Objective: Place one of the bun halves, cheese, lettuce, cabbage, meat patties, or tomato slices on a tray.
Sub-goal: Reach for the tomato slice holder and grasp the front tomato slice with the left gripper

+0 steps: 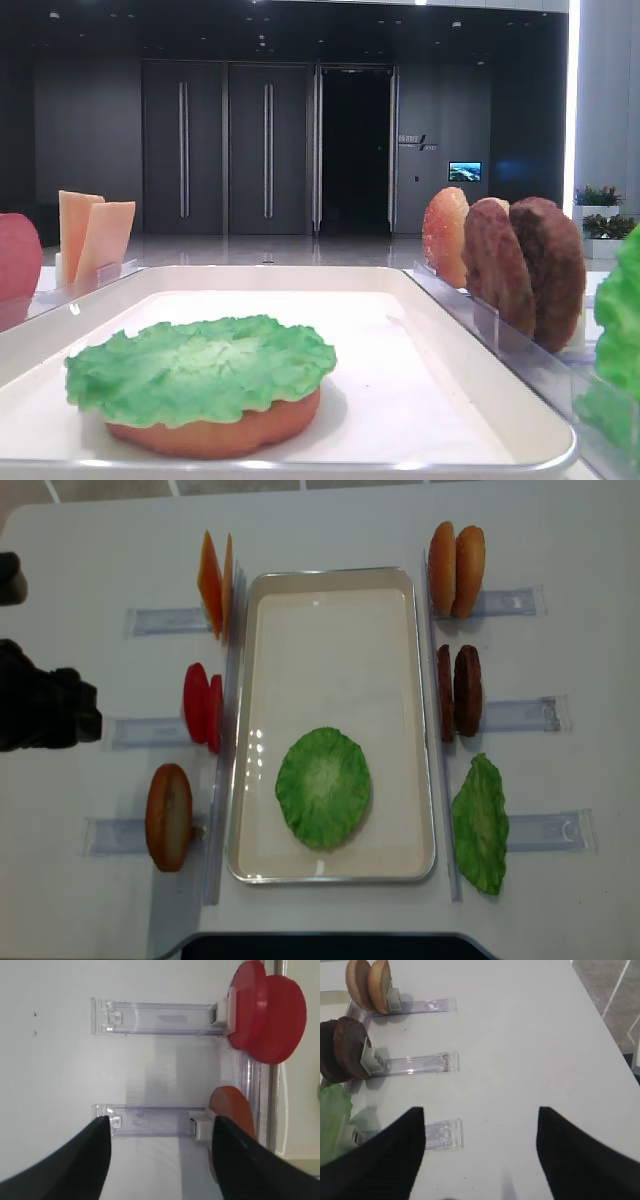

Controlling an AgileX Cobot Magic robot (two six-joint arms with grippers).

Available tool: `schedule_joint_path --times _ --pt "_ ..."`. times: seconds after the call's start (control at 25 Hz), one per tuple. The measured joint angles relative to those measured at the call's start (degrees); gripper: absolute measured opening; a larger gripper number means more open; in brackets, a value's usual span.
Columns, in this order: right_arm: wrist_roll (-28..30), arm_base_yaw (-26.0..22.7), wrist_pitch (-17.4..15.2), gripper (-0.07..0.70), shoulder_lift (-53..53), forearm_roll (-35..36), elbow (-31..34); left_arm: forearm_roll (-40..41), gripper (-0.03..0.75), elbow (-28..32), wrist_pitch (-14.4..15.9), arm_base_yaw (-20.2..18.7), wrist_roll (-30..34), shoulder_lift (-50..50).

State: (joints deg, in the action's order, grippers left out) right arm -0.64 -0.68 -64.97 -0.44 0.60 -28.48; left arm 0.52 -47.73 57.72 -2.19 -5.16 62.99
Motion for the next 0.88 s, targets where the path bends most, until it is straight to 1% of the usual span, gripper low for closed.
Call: schedule_joint_path --times 0.48,0.88 --pt "0.0 0.0 0.0 0.482 0.0 0.0 0.0 0.51 0.485 -4.06 -0.65 0.0 0.0 8.7" --pt "0.0 0.0 0.0 0.482 0.0 0.11 0.0 2.09 0.485 -4.99 -0.35 0.0 0.0 10.02"
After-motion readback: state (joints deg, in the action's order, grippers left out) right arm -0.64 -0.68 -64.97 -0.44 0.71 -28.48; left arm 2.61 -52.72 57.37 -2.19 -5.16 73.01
